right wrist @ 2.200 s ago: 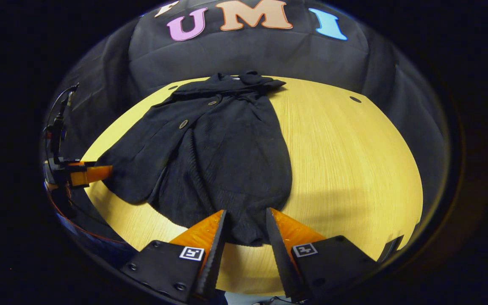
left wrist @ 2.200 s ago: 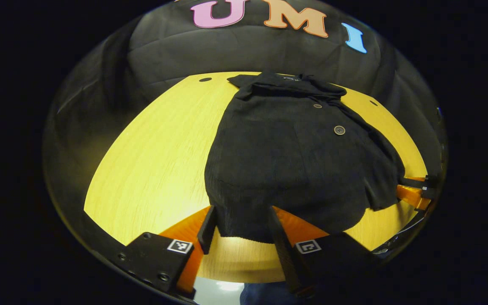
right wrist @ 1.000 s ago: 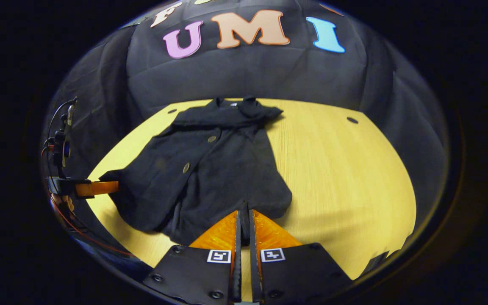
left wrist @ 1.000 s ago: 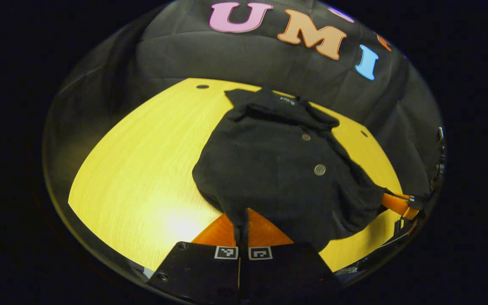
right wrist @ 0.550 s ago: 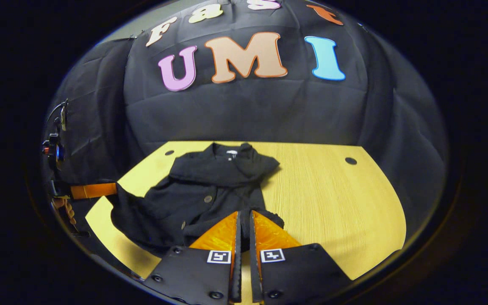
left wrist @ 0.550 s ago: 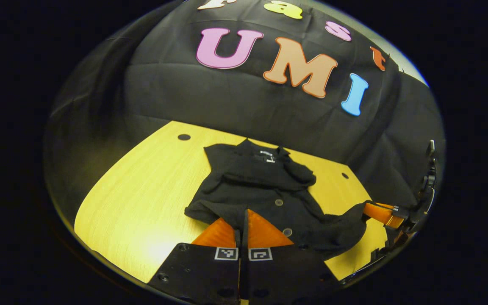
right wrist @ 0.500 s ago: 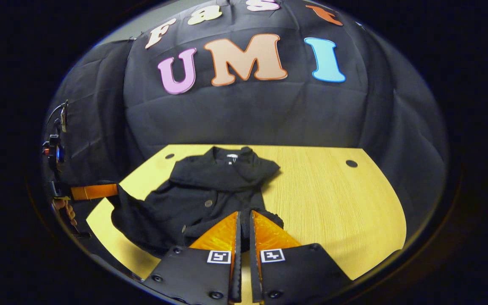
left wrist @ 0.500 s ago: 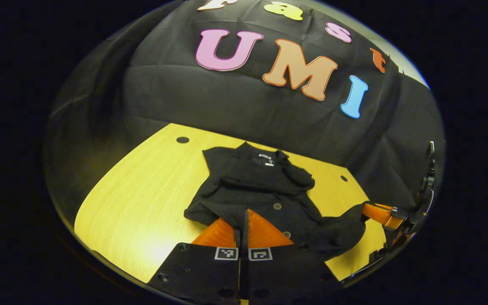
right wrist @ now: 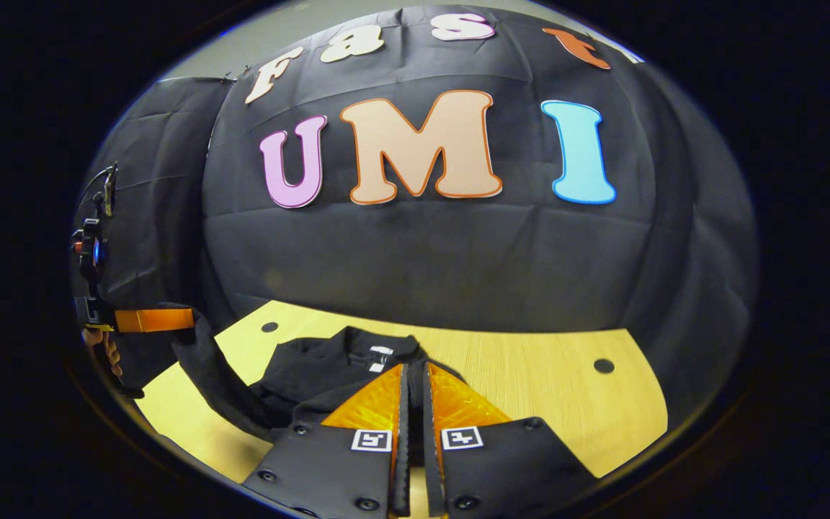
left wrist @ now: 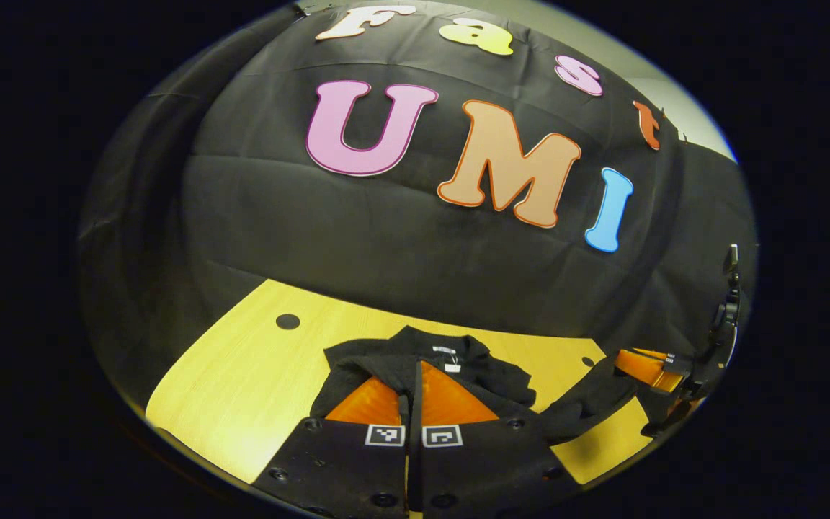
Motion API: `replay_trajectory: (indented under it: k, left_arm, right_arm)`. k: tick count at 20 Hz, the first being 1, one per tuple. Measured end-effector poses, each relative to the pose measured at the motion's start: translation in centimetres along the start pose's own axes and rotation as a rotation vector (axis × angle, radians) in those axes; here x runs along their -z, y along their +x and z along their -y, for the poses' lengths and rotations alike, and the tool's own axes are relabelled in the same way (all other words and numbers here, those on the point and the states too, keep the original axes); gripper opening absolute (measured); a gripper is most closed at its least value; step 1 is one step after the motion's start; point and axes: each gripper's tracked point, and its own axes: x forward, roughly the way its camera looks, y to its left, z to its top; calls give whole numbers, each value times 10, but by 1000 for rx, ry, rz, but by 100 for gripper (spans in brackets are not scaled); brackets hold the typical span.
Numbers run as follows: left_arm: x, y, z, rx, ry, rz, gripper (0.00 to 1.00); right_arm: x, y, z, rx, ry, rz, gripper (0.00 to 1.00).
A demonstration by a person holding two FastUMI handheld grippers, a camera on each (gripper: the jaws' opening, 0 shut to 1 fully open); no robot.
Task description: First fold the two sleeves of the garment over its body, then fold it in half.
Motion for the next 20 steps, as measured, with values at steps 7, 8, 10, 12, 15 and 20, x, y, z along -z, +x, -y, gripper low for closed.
replay_trajectory:
  k: [7, 8, 10, 12, 15, 20]
  left_arm:
    - [-22, 103, -22, -58, 30, 4, 0]
    - [-19, 117, -26, -71, 30, -10, 0]
    - [-6, 143, -28, -82, 19, -28, 0]
    - [9, 161, -36, -118, 24, -56, 0]
    - [30, 180, -46, -160, 29, -98, 0]
    - [50, 196, -66, -221, 14, -128, 0]
  right_arm:
    - [-25, 101, 11, 14, -114, -27, 11]
    - [-24, 114, 10, 15, -113, -36, 11]
    - [-18, 140, 10, 25, -97, -60, 11]
    - [-8, 161, 14, 43, -70, -90, 11]
    - [8, 183, 29, 81, -69, -135, 11]
    - [26, 199, 58, 164, -77, -164, 11]
